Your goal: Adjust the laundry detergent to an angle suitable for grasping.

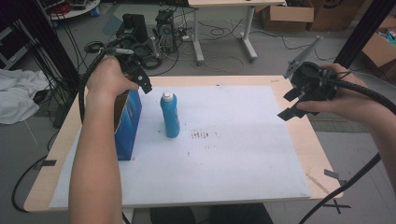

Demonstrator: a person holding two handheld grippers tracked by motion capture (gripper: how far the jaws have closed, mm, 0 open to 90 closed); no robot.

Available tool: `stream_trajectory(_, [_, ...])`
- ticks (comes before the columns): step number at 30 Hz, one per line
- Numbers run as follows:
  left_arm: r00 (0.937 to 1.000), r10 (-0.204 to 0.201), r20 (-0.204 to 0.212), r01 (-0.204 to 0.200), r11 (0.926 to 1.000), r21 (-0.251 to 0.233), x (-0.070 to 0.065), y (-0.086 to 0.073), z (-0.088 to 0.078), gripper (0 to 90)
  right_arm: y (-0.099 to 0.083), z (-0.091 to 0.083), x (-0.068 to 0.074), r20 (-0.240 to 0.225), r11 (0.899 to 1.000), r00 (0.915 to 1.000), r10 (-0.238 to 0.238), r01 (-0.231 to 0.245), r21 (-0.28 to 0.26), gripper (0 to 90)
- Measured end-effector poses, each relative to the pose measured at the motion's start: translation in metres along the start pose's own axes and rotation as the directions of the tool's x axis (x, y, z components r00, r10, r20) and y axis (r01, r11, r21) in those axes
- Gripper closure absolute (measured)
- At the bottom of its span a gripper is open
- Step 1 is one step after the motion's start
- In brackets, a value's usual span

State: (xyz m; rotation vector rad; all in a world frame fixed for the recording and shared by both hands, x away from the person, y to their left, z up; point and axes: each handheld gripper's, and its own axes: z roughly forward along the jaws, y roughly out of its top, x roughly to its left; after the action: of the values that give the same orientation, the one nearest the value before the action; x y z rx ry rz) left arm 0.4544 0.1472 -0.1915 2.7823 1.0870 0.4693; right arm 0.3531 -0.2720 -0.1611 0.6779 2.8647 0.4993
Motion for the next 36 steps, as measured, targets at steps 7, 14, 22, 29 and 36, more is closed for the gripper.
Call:
stream_trajectory(7, [1.0000,0.000,-0.001,0.000,1.0000,0.005,0.0000,0.0003,0.0009,15.3,-0.0033,0.0020,-0.0021,-0.004,1.000,1.0000,0.004,-0.004,0.010,29.7])
stream_trajectory(14, [1.0000,-0.001,-0.002,0.001,1.0000,0.001,-0.0007,0.0003,-0.0002,15.3,-0.0022,0.0032,-0.0019,-0.008,1.000,1.0000,0.000,0.001,0.011,29.5])
stream_trajectory(22, [1.0000,0.003,-0.009,-0.003,1.0000,0.000,-0.0031,-0.0006,-0.0020,15.3,0.0001,0.0047,-0.0015,-0.010,1.000,0.9999,-0.008,0.008,0.010,29.5])
stream_trajectory(29, [1.0000,0.002,-0.009,-0.002,1.0000,-0.007,-0.0041,-0.0003,-0.0040,15.4,0.0001,0.0052,-0.0001,-0.012,1.000,0.9999,-0.012,0.012,0.008,29.5])
stream_trajectory(36, [0.9999,0.004,-0.010,-0.004,1.0000,-0.005,-0.0045,0.0000,-0.0038,15.4,-0.0021,0.0062,-0.0016,-0.010,1.000,0.9999,-0.004,0.004,0.009,29.6])
